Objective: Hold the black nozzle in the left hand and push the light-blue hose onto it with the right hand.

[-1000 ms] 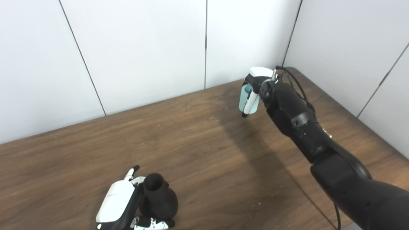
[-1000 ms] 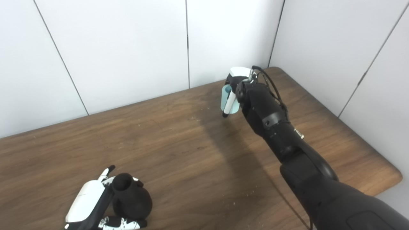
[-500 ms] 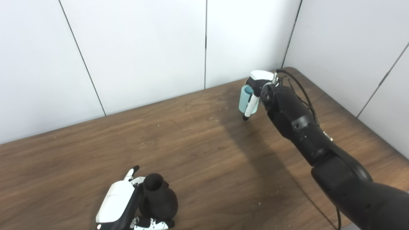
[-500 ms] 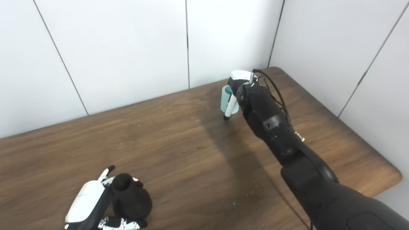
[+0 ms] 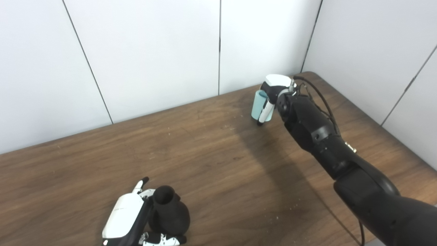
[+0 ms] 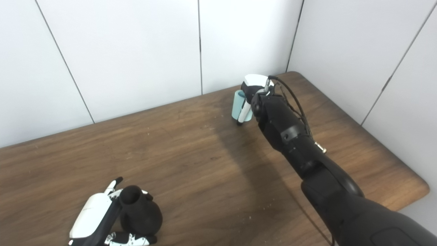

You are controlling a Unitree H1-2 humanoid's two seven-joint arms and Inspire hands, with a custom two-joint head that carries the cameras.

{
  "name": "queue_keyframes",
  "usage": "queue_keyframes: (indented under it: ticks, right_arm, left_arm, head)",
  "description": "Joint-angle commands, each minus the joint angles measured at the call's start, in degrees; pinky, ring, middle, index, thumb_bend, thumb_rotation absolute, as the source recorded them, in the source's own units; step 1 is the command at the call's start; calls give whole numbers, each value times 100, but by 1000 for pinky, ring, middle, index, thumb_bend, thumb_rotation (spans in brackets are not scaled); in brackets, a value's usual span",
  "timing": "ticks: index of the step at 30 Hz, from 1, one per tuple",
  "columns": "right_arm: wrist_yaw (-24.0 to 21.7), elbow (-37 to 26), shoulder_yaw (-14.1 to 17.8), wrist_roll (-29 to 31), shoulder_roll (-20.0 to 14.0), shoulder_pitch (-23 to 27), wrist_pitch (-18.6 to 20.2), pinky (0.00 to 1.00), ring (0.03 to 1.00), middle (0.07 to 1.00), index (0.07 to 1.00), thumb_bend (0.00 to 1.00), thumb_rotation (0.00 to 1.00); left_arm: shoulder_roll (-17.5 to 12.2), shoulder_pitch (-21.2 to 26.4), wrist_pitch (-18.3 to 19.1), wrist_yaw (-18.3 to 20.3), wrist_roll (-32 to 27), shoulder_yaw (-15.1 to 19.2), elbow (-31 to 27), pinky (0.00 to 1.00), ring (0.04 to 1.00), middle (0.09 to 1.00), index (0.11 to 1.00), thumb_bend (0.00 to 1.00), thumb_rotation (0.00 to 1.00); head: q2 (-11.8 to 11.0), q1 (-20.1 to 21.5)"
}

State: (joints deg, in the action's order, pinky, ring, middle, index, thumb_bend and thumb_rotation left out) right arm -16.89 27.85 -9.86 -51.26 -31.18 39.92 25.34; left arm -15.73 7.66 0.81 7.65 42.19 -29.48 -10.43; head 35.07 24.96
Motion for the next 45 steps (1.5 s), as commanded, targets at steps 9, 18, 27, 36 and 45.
queue_keyframes:
  ticks: [9,18,27,36,45]
  right_arm:
    - [586,-959,192,426,-302,-71,-64,308,429,504,507,499,0]
    - [175,-2565,125,521,-410,-627,-4,326,437,510,492,500,0]
    - [-390,-4229,73,771,-184,-1058,-78,330,431,503,495,501,0]
    - [-923,-5328,57,1100,-187,-1379,-226,319,434,511,499,500,0]
    - [-1311,-6177,2,1166,144,-1741,-91,312,435,512,501,498,0]
  left_arm:
    - [-274,-316,150,517,298,-177,250,1000,714,486,494,521,0]
    - [-152,-331,273,547,379,-301,247,1000,716,486,494,522,0]
    - [-66,-298,356,551,300,-288,251,1000,701,486,494,522,0]
    - [74,-295,542,557,417,-372,269,1000,708,486,495,521,0]
    - [203,-275,616,547,520,-457,285,1000,710,488,495,521,0]
  head:
    - [53,-212]
    - [93,-712]
    - [156,-1068]
    - [208,-1483]
    - [225,-1887]
